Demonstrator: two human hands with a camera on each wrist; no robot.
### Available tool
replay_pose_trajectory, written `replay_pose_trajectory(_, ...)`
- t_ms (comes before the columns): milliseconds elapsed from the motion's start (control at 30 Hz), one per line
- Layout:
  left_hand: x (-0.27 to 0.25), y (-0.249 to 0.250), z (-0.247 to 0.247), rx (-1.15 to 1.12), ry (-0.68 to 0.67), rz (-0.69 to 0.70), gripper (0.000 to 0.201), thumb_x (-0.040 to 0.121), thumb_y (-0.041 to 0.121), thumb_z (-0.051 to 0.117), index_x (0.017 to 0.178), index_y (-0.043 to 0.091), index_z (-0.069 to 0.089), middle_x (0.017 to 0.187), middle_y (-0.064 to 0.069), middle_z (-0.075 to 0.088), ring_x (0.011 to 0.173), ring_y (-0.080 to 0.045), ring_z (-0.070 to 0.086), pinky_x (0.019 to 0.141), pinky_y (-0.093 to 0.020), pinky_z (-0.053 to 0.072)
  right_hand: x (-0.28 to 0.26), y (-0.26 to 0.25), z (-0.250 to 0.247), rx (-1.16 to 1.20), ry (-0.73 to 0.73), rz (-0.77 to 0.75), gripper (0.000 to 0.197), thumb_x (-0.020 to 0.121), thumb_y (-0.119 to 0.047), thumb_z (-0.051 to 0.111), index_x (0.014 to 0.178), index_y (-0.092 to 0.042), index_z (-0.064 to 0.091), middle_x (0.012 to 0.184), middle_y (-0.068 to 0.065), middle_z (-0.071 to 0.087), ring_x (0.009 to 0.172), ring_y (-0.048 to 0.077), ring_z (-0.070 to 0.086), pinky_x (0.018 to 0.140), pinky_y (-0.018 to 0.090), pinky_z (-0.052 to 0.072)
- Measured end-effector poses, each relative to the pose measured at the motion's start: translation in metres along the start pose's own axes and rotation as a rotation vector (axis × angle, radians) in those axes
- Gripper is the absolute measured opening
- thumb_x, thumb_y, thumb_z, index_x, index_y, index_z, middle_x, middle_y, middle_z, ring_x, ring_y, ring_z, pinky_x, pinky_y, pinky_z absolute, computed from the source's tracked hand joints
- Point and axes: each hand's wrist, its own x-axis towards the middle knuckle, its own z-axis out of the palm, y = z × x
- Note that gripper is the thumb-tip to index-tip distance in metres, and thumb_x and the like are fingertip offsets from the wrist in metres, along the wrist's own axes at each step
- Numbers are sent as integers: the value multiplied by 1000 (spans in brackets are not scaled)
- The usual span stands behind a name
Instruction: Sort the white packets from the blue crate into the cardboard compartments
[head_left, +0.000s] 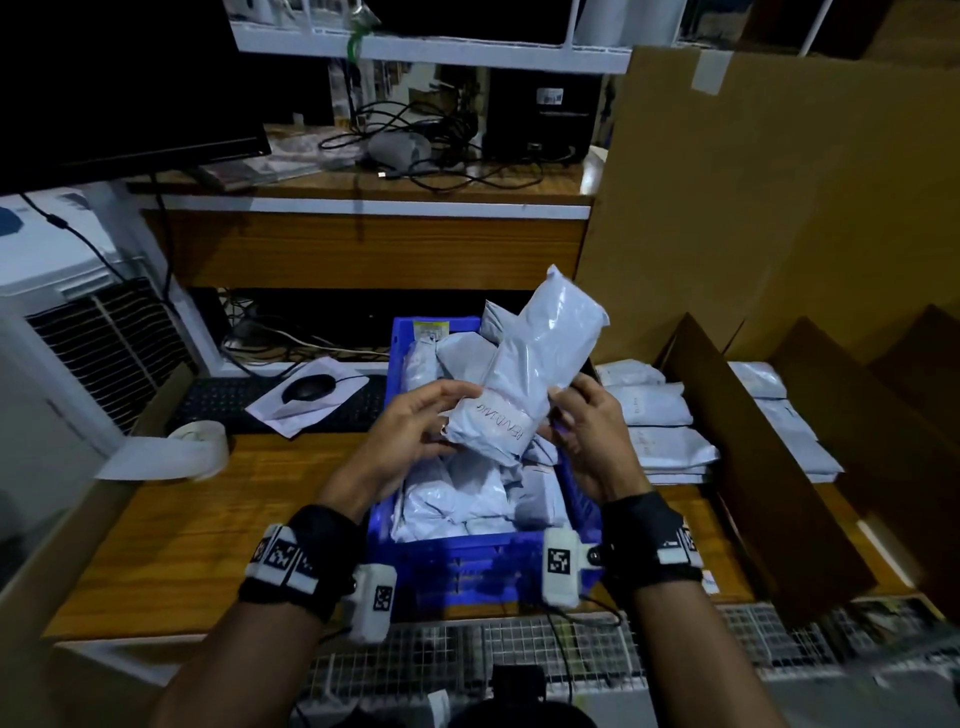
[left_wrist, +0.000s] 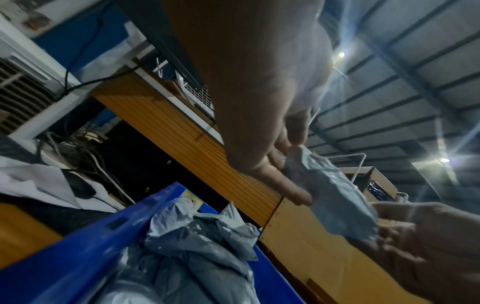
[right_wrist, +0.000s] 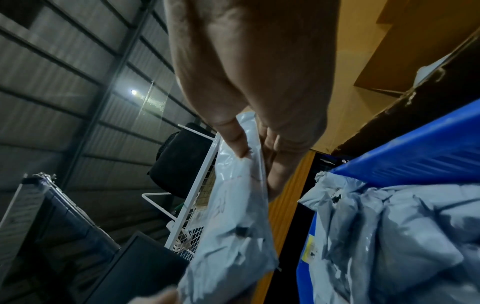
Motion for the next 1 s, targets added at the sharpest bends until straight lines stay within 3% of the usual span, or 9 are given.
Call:
replay_pose_trajectory(167,-6,-7,10,-74,128,-30,35,102,22,69,135,28,61,137,-9,67,118,-30,71,91,-44,63,-3,10,5,110,37,26,35,103,-7,63,138,-4,54,134,19,69,123,38,68,89,43,63)
replay_pose_trajectory(367,-4,-9,19,-132,266,6,64,93,7,78,144,29,47,132,-11,69,110,-26,75,85,-43,65,-9,16,15,124,104,48,56,100,0,66,145,-13,36,132,15,68,115,27,73,82,37,64)
replay_pose_trajectory(467,-1,-9,13,-54,298,7,65,95,20,80,147,36,43,129,-10,71,106,-27,77,88,-51,64,-13,14,10,-165,198,-63,89,85,-11,83,148,-23,22,150,15,52,126,20,62,104,40,57)
replay_pose_trajectory(567,2,-9,8,-4,306,18,58,95,33,80,142,40,46,127,-14,72,104,-30,77,88,-54,63,-18,4,5,-707,203,-285,117,82,-33,90,165,-17,9,170,12,10,146,12,23,123,36,28)
replay_pose_trajectory(667,6,0,5,26,309,53,50,99,28,75,142,29,49,121,-14,75,102,-29,77,82,-49,64,-22,-6,5,-1168,193,-426,111,81,-70,77,166,-28,18,173,12,-18,159,37,-5,127,61,12)
replay_pose_trajectory(733,9,5,0,51,300,83,49,97,26,77,139,22,51,118,-10,78,106,-27,77,88,-52,63,-23,-13,4,-1237,188,-437,112,78,-80,71,165,-31,21,172,12,-25,159,41,-12,125,65,7)
replay_pose_trajectory(833,13,12,-6,137,223,112,42,98,24,76,135,14,57,116,-7,79,109,-25,76,96,-50,61,-15,-22,1,-1297,38,-454,108,79,-83,67,164,-30,27,177,8,-9,162,33,-6,126,62,5)
replay_pose_trajectory(900,14,20,-5,180,151,140,30,101,24,72,130,16,64,116,-6,80,110,-24,76,96,-44,61,-7,-24,1,-1315,-148,-440,103,79,-85,63,160,-27,38,171,8,28,158,27,23,126,57,22)
replay_pose_trajectory(1000,22,30,-4,226,99,179,22,103,28,70,123,18,71,116,-2,80,111,-21,75,94,-37,60,-2,-21,2,-1114,-342,-371,63,87,-57,80,137,-24,62,119,-5,74,106,3,65,88,24,47)
